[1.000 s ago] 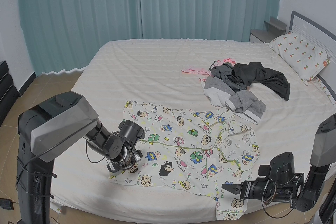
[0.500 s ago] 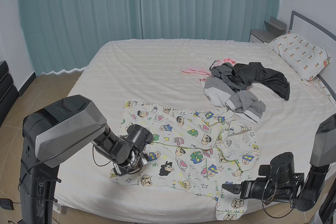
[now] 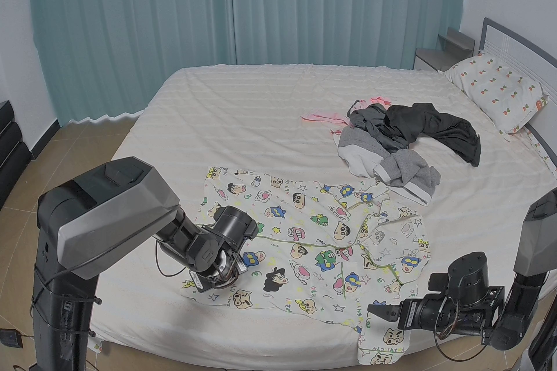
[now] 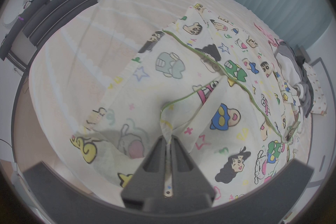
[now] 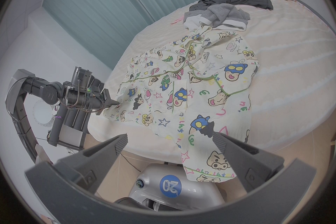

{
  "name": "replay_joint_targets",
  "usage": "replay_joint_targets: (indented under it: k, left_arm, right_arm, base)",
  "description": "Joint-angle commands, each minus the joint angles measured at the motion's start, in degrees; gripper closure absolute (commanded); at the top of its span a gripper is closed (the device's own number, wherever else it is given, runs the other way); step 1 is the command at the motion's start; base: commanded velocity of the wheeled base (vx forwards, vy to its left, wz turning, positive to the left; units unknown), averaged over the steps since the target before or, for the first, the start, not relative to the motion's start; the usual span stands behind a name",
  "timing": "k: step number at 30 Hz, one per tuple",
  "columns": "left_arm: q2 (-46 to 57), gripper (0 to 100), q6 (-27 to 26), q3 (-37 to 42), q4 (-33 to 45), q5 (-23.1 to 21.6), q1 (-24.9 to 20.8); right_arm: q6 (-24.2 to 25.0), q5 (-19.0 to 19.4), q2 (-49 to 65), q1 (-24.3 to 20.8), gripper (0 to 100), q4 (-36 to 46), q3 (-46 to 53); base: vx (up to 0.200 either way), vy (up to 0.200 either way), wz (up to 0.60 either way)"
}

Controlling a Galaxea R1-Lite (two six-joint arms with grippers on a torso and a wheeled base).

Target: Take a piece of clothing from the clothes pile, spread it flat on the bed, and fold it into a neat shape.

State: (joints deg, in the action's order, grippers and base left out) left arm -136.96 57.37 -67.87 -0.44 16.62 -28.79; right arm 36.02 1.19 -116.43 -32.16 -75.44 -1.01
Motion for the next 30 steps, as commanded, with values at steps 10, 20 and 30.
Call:
replay_joint_targets:
  k: [10, 20, 30]
  left_arm:
    - [4.3, 100, 0.0, 1.2, 0.0, 2.9, 2.0]
    - [4.9, 100, -1.1, 1.2, -3.0, 5.4, 3.8]
    - [4.9, 100, -3.1, 1.2, -7.9, 6.3, 5.6]
  right_arm:
    - [0.0, 0.0, 0.2, 0.0, 0, -0.1, 0.8]
    - [0.0, 0.0, 0.2, 0.0, 0, -0.1, 0.8]
    - [0.0, 0.0, 0.2, 0.0, 0, 0.0, 0.8]
  base:
    - [0.000, 0.000, 0.00]
    - [0.000, 0.000, 0.00]
    - [0.000, 0.000, 0.00]
